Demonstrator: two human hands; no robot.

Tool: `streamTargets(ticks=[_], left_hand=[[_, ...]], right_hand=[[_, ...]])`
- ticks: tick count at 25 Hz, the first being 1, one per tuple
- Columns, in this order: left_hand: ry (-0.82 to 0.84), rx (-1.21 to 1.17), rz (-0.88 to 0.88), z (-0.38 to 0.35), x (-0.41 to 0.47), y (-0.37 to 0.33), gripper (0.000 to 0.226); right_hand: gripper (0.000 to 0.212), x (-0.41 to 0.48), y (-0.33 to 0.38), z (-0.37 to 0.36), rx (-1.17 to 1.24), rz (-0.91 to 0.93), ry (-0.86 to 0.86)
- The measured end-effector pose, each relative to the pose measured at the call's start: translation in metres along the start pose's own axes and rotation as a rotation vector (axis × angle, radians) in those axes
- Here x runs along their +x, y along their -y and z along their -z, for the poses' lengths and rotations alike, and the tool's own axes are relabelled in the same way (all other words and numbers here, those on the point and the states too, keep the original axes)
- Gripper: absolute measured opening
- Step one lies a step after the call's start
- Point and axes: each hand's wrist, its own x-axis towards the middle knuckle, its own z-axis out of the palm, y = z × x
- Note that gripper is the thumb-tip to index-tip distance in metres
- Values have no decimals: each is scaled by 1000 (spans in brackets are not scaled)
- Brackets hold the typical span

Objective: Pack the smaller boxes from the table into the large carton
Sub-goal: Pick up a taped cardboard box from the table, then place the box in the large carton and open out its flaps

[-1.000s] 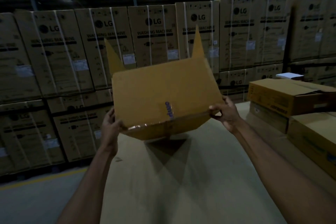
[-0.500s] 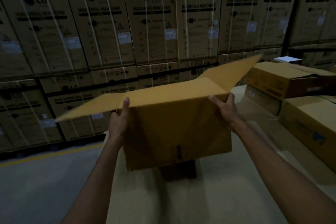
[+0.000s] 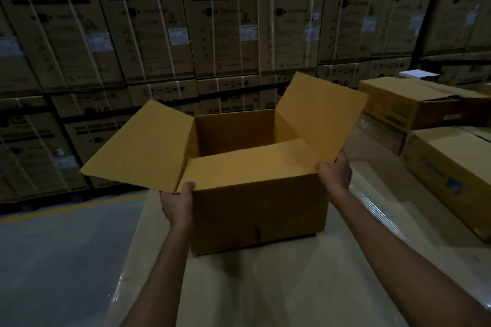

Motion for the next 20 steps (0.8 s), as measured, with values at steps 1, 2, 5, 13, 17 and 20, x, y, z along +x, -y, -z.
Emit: streamTargets(ticks=[1,2,5,13,17,20], left_hand=[[-2,-9,-21,2,-4,7,66],[3,-9,-46,4,-6,10,66],[-11,104,-190,4,-10,6,64],[115,395,-471,5,-5,-2,47],[281,595,-583,6,0,-12,70],[414,651,-700,4,-4,-30,81]], right_hand=[[40,-6,-7,-2,-57,68,-24],[36,-9,-15,-3,-110,138,-32],[38,-15,-27,-5,-244,301,34],[49,-21,-24,-13,-378,283,79],[59,-27,-7,-22,-432,468,88],[57,-34,21,-32,-446,639,230]])
